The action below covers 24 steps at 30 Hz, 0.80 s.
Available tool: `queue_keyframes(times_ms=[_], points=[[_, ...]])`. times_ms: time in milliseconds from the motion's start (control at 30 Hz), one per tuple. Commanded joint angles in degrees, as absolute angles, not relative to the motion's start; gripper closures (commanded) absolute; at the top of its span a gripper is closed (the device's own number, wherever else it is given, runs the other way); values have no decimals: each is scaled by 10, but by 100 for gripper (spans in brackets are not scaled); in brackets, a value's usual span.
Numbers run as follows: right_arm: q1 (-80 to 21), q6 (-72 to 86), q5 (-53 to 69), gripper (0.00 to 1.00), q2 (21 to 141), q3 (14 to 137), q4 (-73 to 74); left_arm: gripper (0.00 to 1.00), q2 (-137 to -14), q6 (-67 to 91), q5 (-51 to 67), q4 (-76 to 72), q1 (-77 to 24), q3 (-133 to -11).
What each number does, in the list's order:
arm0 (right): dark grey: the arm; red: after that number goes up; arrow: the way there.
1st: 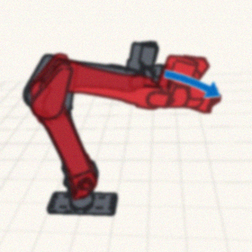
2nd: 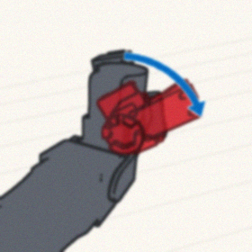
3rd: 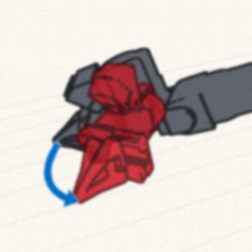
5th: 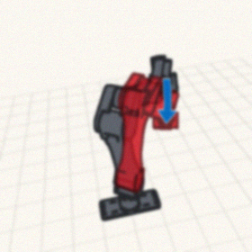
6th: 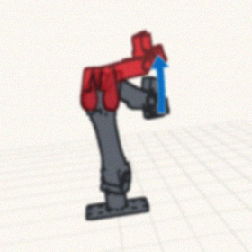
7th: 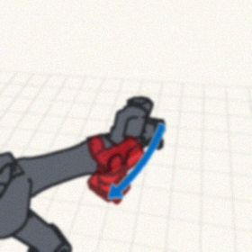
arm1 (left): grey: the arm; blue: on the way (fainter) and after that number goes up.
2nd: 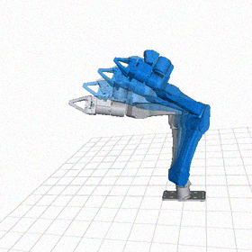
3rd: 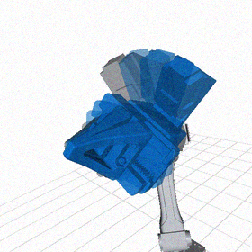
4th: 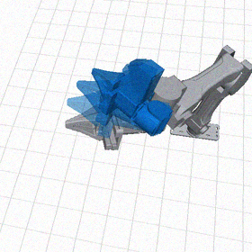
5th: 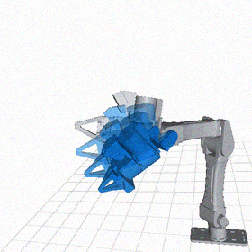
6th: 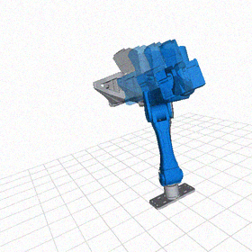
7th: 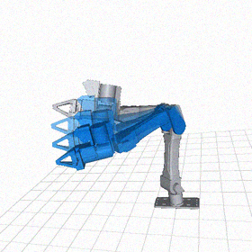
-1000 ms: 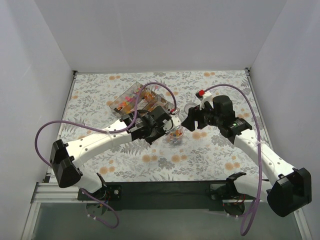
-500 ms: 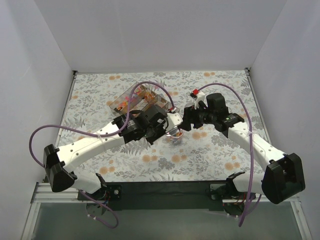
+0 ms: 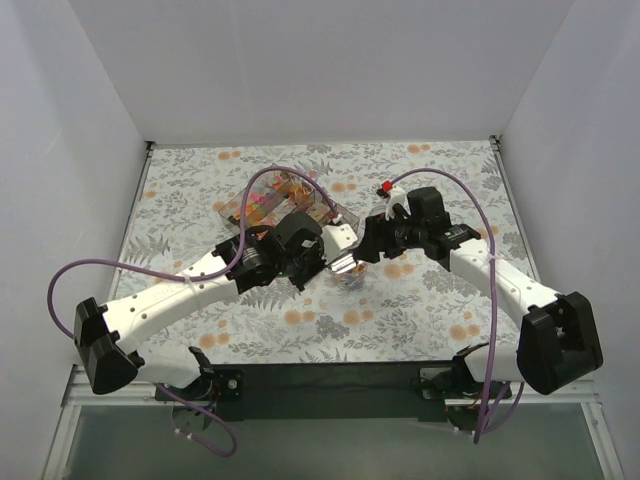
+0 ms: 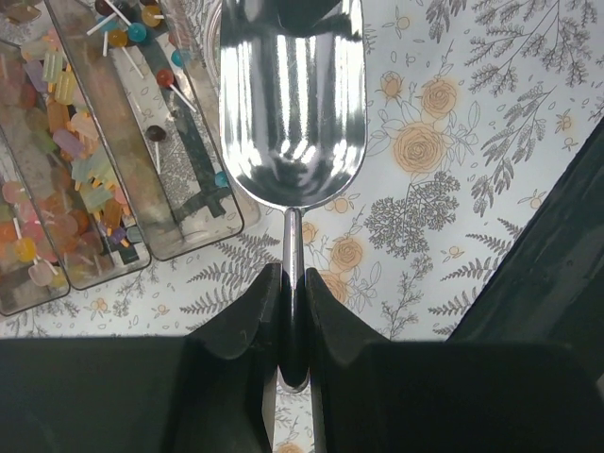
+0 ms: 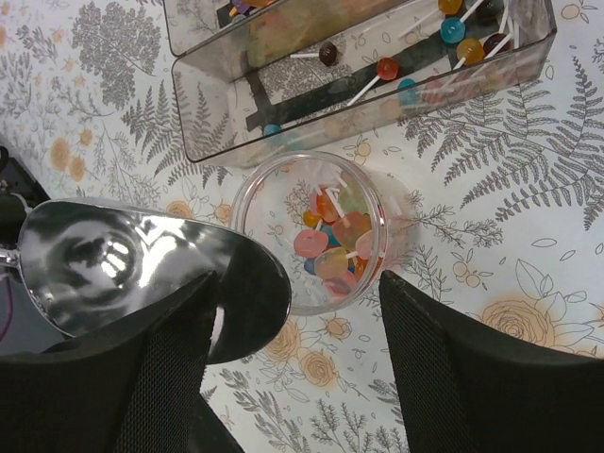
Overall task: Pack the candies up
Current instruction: Place the fake candies in the packing bottle.
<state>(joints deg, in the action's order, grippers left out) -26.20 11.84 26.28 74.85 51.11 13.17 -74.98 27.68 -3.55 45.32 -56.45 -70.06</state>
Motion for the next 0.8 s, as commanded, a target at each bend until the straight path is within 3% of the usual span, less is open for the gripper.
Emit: queue_keyframes(times_ms=[0, 400, 767], points=[[-258, 113, 268, 26, 758, 523, 140, 100, -708, 290, -20, 377, -547, -695], [-258, 64, 229, 26, 755, 610, 189, 100, -756, 292, -78, 455, -425, -725], [-258, 56, 196, 27, 776, 601, 191, 100, -856, 265, -155, 535, -301, -823]])
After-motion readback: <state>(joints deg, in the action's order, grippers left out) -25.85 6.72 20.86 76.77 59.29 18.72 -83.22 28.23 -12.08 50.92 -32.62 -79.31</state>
